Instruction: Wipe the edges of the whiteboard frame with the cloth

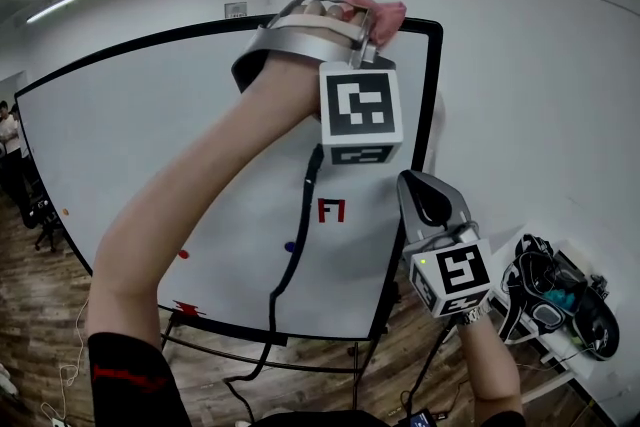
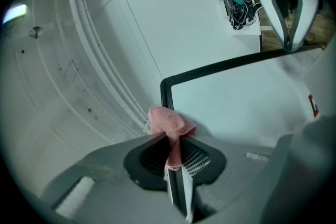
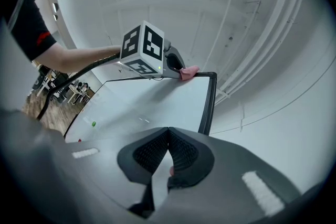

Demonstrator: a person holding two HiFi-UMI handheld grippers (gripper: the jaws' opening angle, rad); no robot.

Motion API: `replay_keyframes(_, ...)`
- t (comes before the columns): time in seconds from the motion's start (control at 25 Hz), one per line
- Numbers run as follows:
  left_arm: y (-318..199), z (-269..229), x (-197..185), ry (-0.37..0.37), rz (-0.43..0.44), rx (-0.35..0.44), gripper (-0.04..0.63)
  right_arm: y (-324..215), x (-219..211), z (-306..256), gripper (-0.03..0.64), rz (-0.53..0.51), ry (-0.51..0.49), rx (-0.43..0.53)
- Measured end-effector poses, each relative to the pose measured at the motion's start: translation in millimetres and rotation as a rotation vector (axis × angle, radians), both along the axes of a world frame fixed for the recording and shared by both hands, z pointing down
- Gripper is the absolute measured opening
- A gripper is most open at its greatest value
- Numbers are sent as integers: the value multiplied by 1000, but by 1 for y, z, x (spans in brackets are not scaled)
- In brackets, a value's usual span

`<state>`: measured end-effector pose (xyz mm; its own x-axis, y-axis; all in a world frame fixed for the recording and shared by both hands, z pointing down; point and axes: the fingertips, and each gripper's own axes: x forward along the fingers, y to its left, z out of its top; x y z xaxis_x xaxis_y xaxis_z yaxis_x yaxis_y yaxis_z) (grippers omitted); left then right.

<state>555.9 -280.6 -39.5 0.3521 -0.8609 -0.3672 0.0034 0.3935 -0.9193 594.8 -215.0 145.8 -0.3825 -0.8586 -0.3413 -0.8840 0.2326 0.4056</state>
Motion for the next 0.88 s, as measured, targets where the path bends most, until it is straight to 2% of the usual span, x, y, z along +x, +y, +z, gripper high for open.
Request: replay_keyframes(0.88,13,1,61,-10,80,8,44,18,54,9,2,114,-22,-10)
